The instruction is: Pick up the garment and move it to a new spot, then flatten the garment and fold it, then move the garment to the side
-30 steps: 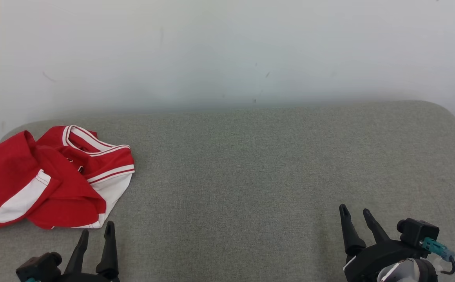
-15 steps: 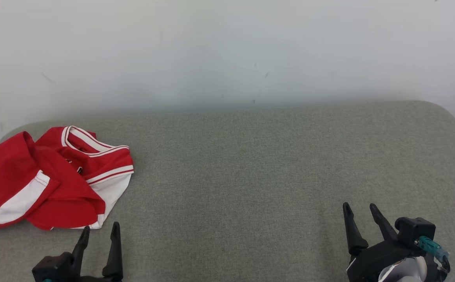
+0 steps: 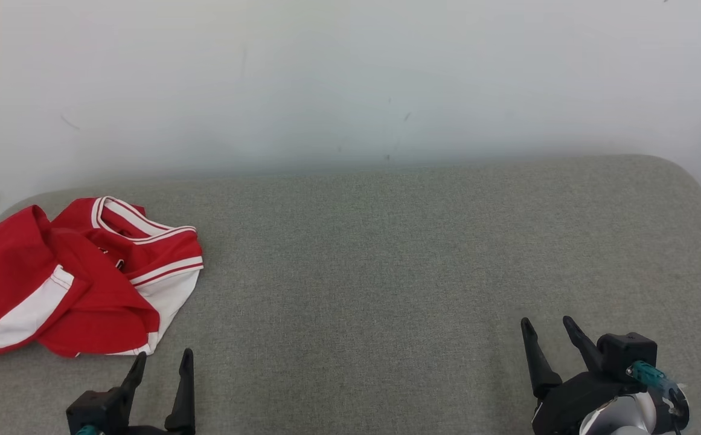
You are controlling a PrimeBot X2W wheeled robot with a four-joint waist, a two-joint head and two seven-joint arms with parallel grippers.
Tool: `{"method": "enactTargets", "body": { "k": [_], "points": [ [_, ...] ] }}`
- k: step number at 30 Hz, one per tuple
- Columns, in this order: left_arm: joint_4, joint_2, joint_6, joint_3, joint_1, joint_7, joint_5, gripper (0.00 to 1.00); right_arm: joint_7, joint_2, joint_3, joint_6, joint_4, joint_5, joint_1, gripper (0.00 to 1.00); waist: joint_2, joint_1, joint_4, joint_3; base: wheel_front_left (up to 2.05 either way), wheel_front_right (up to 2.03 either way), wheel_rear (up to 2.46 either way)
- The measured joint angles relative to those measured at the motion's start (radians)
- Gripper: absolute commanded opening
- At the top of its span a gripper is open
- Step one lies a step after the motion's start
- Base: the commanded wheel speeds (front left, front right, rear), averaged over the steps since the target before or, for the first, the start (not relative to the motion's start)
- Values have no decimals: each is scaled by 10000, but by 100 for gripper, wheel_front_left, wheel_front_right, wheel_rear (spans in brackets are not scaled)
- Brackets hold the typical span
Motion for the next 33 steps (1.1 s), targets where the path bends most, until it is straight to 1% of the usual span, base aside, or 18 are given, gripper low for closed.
{"method": "enactTargets", "body": {
  "k": [5, 20, 26, 33],
  "points": [
    [-115, 23, -46, 10, -2, 257, -75, 100, 215, -96, -71, -2, -201, 12, 11, 100, 0, 0, 4, -6, 0, 0, 0],
    [-313, 56, -44, -58, -38, 698, -77, 100, 589, -90, -205, -4, -577, 10, 213, 100, 0, 0, 81, 4, 0, 0, 0],
    [-362, 44, -40, -125, -80, 823, -73, 100, 683, -90, -307, -4, -717, 10, 426, 100, 0, 0, 384, 18, 0, 0, 0],
    [-407, 56, -29, -123, -107, 920, -21, 100, 725, -48, -362, -6, -811, 10, 610, 100, 0, 0, 989, 24, 0, 0, 0]
  ]
}}
